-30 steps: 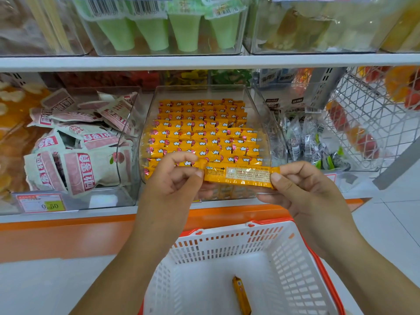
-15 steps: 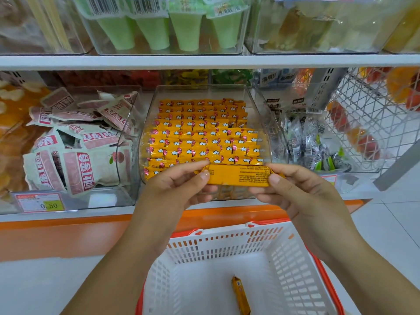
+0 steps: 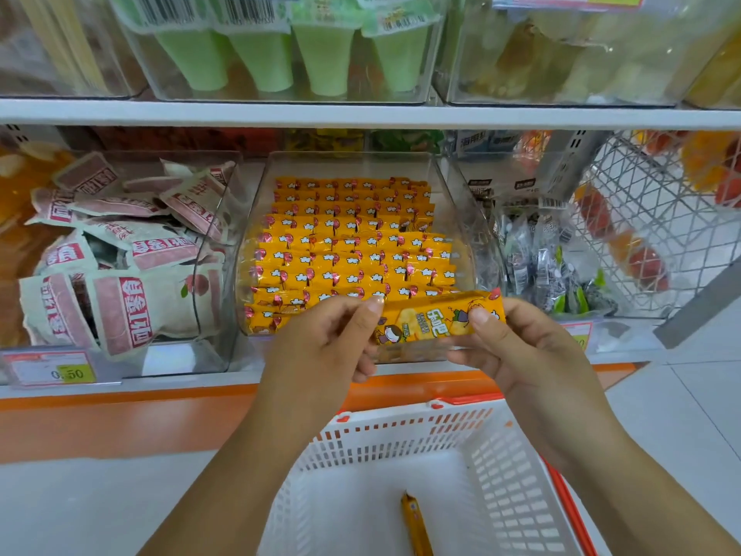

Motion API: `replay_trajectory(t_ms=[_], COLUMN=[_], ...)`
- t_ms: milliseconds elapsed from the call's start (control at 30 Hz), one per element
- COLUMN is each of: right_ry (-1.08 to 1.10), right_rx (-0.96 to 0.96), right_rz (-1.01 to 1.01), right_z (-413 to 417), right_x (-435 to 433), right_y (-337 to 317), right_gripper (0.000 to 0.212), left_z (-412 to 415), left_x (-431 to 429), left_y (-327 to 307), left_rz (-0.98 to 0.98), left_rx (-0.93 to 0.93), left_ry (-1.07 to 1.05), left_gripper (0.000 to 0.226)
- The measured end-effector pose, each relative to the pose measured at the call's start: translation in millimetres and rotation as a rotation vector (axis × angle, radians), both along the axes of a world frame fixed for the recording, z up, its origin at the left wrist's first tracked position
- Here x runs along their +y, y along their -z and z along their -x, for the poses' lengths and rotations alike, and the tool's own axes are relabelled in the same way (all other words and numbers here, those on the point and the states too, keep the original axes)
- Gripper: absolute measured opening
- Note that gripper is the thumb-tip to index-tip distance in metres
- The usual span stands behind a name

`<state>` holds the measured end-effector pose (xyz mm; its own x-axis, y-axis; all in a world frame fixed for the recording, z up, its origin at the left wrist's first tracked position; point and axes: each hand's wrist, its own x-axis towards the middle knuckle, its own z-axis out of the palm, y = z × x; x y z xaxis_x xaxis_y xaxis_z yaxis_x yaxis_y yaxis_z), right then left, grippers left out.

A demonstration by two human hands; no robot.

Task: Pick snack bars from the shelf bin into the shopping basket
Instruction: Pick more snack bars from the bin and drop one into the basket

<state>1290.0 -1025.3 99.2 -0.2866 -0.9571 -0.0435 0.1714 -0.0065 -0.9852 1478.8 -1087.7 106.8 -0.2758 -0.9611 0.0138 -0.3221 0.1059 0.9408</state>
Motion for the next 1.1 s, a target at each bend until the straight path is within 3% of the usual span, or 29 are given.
replay_trajectory(t_ms=[67,133,200,333,400,633,800,900,1100], right_ry=[0.023,0.056,0.096,0.163,0.16,-0.142,-0.288,-0.25,-0.242], right_rx=[-0.063,-0.014,0.119,0.68,0.852,1.575,1.561,1.516,1.431], right_rz=[0.001,0.016,0.046,0.109,0.125,-0.075,-0.186,-0.182,-0.098], right_z=[0.5,6.6,14.9,29.3,33.6,56.1,56.9,61.0,69.6], right_x=[-4.2,-12.2,-24.4,-60.6,-81.5,-160.1,-202.0,-205.9,-198.0], right_y=[-2.6,-8.6,-20.4,-40.9,-46.6,-62.4,-77.3,-75.7,-66.0], right_gripper=[0.02,0.019,0.023,0.019,0.022,0.034,0.038,0.042,0.028], left_z=[1.7,6.1,11.8,32.3,41.5,43.2,36.1,36.2,38.8], left_x=[-5.8,-17.0,-37.6,-88.7,-106.9,-125.2,-124.4,-125.6,-124.6], left_y=[1.6,-0.3,-2.0,-0.6,3.9,18.6,16.9,17.6,22.5], left_rz=[0.123,0.249,0.362,0.416,0.432,0.461,0.456,0.464,0.508], left_rx=[-0.111,-0.22,-0.374,-0.739,-0.848,-0.957,-0.902,-0.892,-0.895], left_ry=[-0.032,-0.068,-0.031,0.21,0.275,0.375,0.408,0.401,0.354], left_gripper=[0.033,0.028,0.041,0.062,0.068,0.068,0.065,0.064,0.085])
